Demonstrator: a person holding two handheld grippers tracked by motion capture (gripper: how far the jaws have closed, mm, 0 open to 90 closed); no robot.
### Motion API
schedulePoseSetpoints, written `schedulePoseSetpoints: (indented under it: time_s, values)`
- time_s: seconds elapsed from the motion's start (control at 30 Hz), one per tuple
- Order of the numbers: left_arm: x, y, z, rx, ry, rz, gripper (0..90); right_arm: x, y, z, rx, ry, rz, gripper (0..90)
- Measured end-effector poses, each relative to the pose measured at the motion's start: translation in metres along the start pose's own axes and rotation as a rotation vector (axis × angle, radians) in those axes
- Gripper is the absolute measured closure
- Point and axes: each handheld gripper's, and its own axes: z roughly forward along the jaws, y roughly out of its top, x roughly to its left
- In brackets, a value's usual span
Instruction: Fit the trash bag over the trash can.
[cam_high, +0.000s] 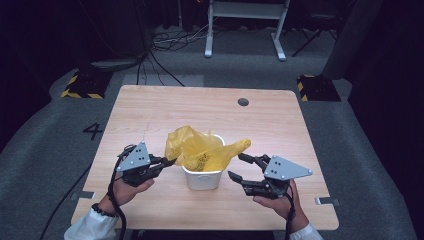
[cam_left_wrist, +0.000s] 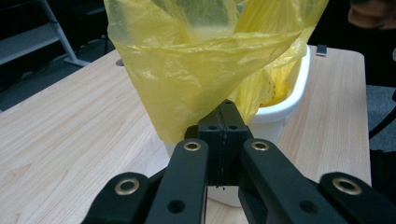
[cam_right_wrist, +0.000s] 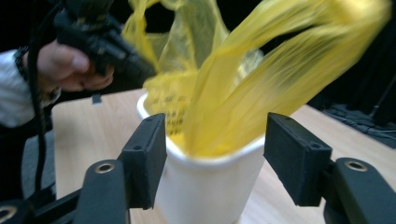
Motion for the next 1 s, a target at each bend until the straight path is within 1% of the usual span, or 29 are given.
schedulePoseSetpoints:
  time_s: [0.07,0.13,0.17,0.23,0.27,0.37,0.47,0.53,0.57,0.6,0.7,0.77,0.8,0.83,0.9,0.93,1.0]
  values:
    - [-0.002,0.0,0.0,0.004,-0.001,0.01,90.0,0.001,0.008,0.0,-0.013,-0.025,0.005,38.9]
    - [-0.002,-0.001,0.0,0.009,-0.006,0.007,90.0,0.002,0.014,0.0,-0.026,-0.018,0.007,37.6]
    - [-0.002,-0.001,0.001,0.011,-0.007,0.005,90.0,0.004,0.017,0.0,-0.026,-0.028,0.006,37.6]
    - [-0.002,-0.002,0.002,0.015,-0.012,0.007,90.0,0.006,0.024,-0.003,-0.025,-0.065,-0.005,36.9]
    - [-0.002,-0.003,0.002,0.015,-0.016,0.006,90.0,0.006,0.027,-0.006,-0.042,-0.061,0.002,37.1]
    - [-0.004,-0.004,0.003,0.023,-0.023,0.007,90.0,0.007,0.031,-0.01,-0.056,-0.069,0.021,37.3]
    - [-0.004,-0.005,0.005,0.026,-0.021,0.009,90.0,0.01,0.036,-0.01,-0.043,-0.072,0.008,36.0]
    - [-0.003,-0.005,0.005,0.026,-0.024,0.007,90.0,0.009,0.04,-0.009,-0.041,-0.088,-0.002,35.0]
    - [-0.002,-0.006,0.005,0.027,-0.029,0.004,90.0,0.006,0.041,-0.009,-0.042,-0.099,0.001,34.0]
    - [-0.002,-0.006,0.006,0.03,-0.035,0.002,90.0,0.0,0.042,-0.009,-0.051,-0.094,0.025,32.6]
    - [-0.001,-0.007,0.007,0.032,-0.045,0.0,90.0,-0.008,0.044,-0.005,-0.037,-0.073,0.036,29.5]
    - [0.0,-0.007,0.007,0.032,-0.05,-0.002,90.0,-0.016,0.044,-0.001,-0.048,-0.049,0.053,28.4]
    - [0.0,-0.007,0.007,0.033,-0.05,-0.003,90.0,-0.02,0.045,0.002,-0.056,-0.022,0.072,27.0]
    - [0.001,-0.007,0.007,0.031,-0.053,-0.004,90.0,-0.022,0.045,0.004,-0.057,-0.003,0.08,25.9]
    - [0.001,-0.008,0.006,0.025,-0.06,-0.013,90.0,-0.026,0.045,0.009,-0.049,0.031,0.105,24.6]
    - [0.002,-0.008,0.006,0.023,-0.061,-0.013,90.0,-0.028,0.045,0.012,-0.041,0.059,0.113,22.8]
    - [0.002,-0.008,0.005,0.021,-0.065,-0.013,90.0,-0.032,0.044,0.016,-0.038,0.077,0.13,22.3]
